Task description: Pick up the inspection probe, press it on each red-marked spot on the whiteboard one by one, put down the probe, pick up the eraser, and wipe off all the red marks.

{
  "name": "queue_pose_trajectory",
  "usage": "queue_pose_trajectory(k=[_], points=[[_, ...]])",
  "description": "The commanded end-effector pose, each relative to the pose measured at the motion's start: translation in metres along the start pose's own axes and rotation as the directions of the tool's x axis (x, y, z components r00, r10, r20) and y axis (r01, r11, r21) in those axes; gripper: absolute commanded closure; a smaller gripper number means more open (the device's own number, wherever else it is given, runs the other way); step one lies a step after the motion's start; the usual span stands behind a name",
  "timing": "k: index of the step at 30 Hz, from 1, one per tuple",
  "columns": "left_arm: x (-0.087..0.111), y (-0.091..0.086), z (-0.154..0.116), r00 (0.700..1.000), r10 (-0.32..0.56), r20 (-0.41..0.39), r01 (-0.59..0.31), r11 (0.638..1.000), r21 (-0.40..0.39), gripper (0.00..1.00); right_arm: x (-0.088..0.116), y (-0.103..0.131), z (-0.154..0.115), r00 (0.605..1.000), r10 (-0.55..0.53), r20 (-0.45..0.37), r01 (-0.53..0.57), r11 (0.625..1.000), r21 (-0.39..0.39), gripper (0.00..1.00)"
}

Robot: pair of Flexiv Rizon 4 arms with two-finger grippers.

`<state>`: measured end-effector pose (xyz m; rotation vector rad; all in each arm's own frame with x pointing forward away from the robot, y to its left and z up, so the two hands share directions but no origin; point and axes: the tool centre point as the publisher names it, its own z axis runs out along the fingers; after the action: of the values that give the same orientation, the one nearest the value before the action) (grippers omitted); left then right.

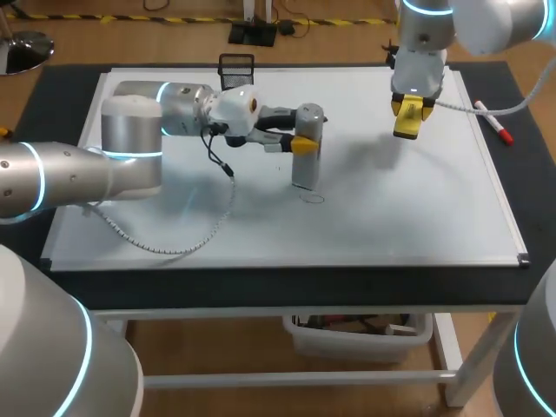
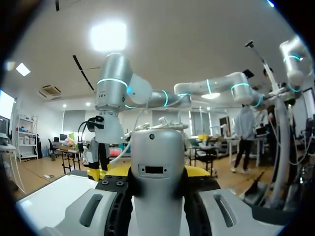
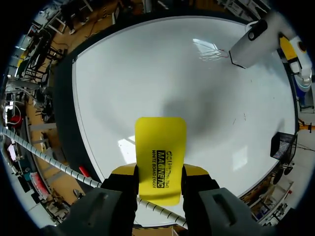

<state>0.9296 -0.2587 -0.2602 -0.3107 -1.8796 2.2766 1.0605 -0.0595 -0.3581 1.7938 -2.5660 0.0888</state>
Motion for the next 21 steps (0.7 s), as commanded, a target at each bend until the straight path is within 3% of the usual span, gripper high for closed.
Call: queue_pose_trajectory(k=[1, 21], points=[[0.013, -0.017, -0.029, 0.998, 0.011, 0.065, -0.011, 1.0, -0.003, 1.0, 0.001, 0.0, -0.001, 1.0, -0.002, -0.002, 0.002, 1.0, 0.001, 1.0], [0.028, -0.056, -0.188, 0.932, 0.075, 0.356, -0.075, 0.997, -0.015, 1.0, 0.001, 0.0, -0.001, 1.0, -0.002, -0.002, 0.002, 1.0, 0.001, 1.0]])
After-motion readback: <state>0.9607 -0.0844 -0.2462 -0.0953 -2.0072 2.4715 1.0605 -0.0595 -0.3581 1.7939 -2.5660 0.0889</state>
